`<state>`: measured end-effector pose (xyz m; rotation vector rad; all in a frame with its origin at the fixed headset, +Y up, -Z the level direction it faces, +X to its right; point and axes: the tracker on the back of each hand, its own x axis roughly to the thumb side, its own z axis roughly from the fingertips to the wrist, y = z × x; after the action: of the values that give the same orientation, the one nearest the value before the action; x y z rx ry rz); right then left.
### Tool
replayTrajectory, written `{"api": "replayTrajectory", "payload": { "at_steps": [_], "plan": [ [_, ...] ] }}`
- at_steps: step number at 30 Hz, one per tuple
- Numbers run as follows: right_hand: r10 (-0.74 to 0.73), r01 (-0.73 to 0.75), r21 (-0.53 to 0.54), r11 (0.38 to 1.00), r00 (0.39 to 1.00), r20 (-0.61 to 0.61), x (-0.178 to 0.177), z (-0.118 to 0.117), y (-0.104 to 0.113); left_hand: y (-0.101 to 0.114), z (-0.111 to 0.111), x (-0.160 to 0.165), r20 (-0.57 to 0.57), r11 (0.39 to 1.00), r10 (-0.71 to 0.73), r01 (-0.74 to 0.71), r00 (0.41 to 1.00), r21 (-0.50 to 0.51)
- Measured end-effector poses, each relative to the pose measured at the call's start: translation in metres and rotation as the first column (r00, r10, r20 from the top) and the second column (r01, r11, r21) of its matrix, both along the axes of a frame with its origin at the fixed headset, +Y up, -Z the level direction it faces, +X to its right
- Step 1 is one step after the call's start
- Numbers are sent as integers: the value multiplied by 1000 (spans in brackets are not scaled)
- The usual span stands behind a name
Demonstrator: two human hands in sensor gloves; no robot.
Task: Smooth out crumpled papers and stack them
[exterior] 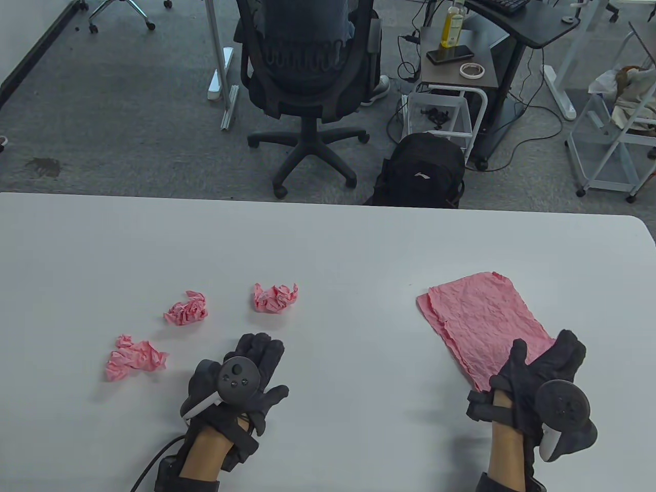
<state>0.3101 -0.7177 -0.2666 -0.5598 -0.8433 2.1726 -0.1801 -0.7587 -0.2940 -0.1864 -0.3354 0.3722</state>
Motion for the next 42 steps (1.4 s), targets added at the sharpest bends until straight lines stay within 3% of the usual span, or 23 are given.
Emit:
{"api": "replayTrajectory", "payload": {
  "at_steps": [4, 10, 16, 18, 26, 29, 34, 37, 42],
  "plan": [
    [134, -133, 12, 991, 987, -86, -26, -6, 8, 5, -13, -2, -102, 1000, 18, -16, 995, 25],
    [154, -153, 22, 988, 970, -187, -43, -14, 2, 20, -50, 11, -189, 998, -2, 14, 982, 63],
    [134, -134, 18, 991, 959, -250, -52, -19, -6, 25, -91, 25, -303, 981, -194, 182, 933, -67],
    [127, -129, 12, 992, 957, -260, -54, -20, -8, 22, -100, 28, -324, 980, -198, 180, 925, -84],
    [102, -109, -3, 994, 945, -311, -59, -24, -12, 4, -128, 44, -293, 961, -260, 216, 920, -174],
    [100, -107, -4, 994, 941, -323, -60, -24, -12, -3, -131, 47, -295, 946, -305, 253, 905, -203],
    [94, -107, -16, 994, 932, -350, -63, -25, -13, 0, -127, 39, -332, 932, -361, 349, 872, -97],
    [100, -108, 0, 994, 925, -367, -66, -25, -11, 4, -117, 30, -310, 940, -330, 341, 892, -19],
    [104, -111, 6, 994, 909, -403, -73, -26, -12, 24, -81, 13, -296, 959, -227, 266, 928, 98]
  ]
}}
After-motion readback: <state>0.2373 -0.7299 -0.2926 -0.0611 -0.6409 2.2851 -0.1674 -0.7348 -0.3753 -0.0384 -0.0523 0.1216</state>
